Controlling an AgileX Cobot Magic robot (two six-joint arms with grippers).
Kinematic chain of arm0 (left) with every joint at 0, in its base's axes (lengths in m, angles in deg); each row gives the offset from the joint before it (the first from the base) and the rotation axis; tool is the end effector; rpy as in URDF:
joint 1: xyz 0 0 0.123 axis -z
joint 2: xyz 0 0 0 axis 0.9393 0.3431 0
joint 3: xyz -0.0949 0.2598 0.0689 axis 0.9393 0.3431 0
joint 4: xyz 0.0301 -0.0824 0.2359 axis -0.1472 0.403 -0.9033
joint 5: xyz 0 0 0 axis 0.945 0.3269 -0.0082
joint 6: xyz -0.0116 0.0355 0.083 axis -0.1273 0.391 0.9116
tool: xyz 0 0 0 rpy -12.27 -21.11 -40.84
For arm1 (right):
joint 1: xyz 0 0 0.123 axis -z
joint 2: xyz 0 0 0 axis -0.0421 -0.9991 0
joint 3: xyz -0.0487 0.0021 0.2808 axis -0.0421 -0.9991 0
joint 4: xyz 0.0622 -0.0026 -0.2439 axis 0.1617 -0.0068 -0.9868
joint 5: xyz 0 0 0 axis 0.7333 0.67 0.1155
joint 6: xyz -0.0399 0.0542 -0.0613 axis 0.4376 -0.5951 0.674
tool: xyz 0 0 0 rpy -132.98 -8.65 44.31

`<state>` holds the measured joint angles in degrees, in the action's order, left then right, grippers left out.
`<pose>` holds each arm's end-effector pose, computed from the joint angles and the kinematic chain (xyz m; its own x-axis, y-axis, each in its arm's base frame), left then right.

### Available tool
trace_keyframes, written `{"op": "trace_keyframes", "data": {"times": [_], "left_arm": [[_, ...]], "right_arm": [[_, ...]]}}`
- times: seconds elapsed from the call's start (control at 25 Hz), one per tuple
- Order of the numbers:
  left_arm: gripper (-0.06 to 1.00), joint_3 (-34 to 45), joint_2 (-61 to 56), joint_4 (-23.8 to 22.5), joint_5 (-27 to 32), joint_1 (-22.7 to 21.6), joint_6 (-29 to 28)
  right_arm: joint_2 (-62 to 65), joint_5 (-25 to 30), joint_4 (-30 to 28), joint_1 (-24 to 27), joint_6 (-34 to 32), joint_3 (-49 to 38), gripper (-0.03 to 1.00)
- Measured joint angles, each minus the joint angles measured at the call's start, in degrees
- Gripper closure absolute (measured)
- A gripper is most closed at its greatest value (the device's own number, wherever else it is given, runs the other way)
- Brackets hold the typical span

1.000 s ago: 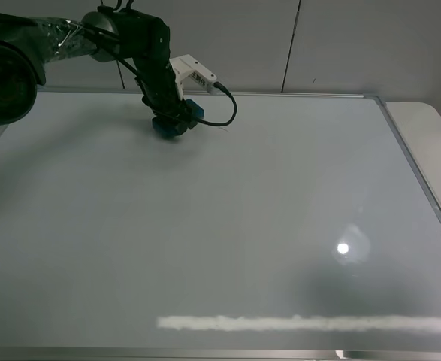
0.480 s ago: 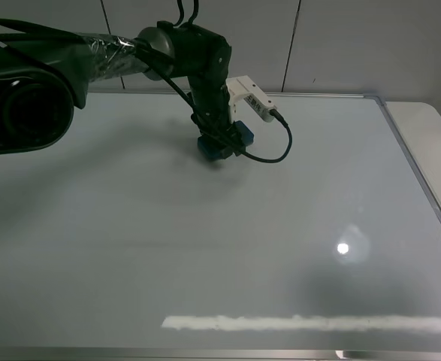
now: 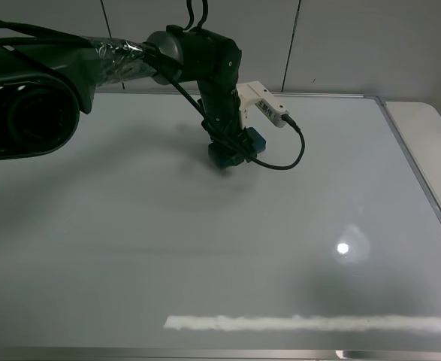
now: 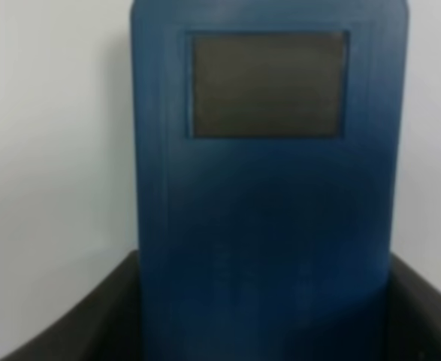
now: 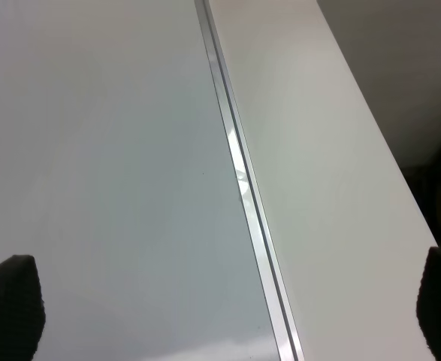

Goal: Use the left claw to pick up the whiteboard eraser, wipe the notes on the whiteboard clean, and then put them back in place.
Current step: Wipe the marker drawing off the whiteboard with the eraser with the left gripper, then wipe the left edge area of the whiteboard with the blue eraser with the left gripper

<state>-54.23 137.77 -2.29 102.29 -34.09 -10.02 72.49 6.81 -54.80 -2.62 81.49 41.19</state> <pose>0.4257 -0.3057 0.1109 -0.5463 0.7838 -0.2952 0.7941 0.5968 0.1148 -0.0040 -0.0127 0.2745 -0.4562 0.0189 -0.8897 0.1305 0.9904 -0.0459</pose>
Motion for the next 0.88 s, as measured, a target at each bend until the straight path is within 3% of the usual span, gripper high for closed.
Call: {"op": "trace_keyframes", "data": {"times": [0.16, 0.24, 0.36, 0.6, 0.88], "left_arm": [[0.39, 0.2, -0.9, -1.2, 2.2, -1.7, -1.2], [0.39, 0.9, -2.7, -5.1, 5.6, -4.0, -2.7], [0.39, 1.3, -5.4, -7.2, 8.8, -6.5, -4.2], [0.39, 1.3, -12.5, -7.4, 15.8, -10.1, -6.6], [0.39, 4.7, -20.3, -7.3, 16.3, -13.6, -11.2]], "right_arm": [[0.0, 0.0, 0.0, 0.0, 0.0, 0.0, -0.02], [0.0, 0.0, 0.0, 0.0, 0.0, 0.0, -0.02], [0.0, 0.0, 0.0, 0.0, 0.0, 0.0, -0.02], [0.0, 0.0, 0.0, 0.0, 0.0, 0.0, -0.02], [0.0, 0.0, 0.0, 0.0, 0.0, 0.0, -0.02]]}}
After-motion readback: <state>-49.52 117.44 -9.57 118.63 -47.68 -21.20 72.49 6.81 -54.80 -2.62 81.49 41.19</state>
